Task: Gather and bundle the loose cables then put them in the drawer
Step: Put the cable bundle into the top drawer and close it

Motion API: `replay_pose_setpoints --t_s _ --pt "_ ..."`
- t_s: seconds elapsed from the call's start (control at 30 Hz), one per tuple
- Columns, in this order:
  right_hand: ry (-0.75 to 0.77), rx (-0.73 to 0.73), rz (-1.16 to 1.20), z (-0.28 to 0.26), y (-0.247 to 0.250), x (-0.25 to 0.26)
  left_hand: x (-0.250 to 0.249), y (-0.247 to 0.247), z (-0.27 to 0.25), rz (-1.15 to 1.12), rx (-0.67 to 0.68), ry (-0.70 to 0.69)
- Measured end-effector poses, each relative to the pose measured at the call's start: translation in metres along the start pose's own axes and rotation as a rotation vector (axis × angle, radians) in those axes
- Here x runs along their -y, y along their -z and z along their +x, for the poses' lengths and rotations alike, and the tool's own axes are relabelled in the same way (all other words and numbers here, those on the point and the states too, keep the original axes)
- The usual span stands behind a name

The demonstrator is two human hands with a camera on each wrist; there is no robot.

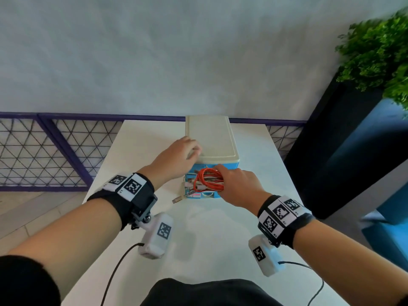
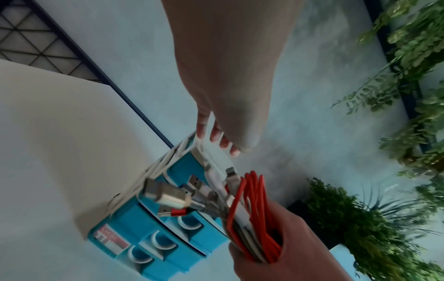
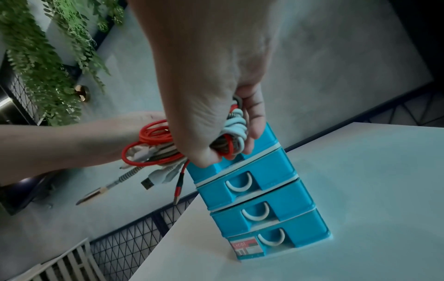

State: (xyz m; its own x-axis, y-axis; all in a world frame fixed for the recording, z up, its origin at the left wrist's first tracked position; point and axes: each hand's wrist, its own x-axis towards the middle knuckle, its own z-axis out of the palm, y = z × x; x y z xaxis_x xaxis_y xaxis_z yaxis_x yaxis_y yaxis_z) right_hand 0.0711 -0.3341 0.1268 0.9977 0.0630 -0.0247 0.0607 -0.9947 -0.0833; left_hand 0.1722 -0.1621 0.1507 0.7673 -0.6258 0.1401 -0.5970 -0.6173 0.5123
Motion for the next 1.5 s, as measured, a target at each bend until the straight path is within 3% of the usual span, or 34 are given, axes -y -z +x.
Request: replay_pose_setpoints --t_s 0.17,0.7,0.9,1.0,1.1,1.37,1.5 --pt "-0.040 0.068 -0.060 0.017 -0.001 0.006 0.015 -0.008 0.010 0.087 0.140 0.016" --pt "-0.031 0.405 0.058 0.010 0.051 0.003 0.012 -0.009 0.017 0.259 0.123 -0.082" --pt "-0.183 0.280 0.124 0.011 0.073 -0.012 0.023 -0.005 0.017 0.254 0.371 -0.068" --pt "-0.322 0.208 0.018 0.014 0.067 -0.012 0.026 -0.012 0.012 0.284 0.475 -0.046" --pt "-0.328 0.253 -0.165 0.011 0.055 -0.001 0.020 -0.011 0.008 0.314 0.521 -0.028" --pt "-0.245 0.307 -0.370 0.003 0.050 0.019 0.021 0.002 -0.002 -0.030 0.438 0.052" --pt "-0.210 0.364 -0.427 0.007 0.049 0.023 0.027 0.005 0.001 -0.080 0.419 0.061"
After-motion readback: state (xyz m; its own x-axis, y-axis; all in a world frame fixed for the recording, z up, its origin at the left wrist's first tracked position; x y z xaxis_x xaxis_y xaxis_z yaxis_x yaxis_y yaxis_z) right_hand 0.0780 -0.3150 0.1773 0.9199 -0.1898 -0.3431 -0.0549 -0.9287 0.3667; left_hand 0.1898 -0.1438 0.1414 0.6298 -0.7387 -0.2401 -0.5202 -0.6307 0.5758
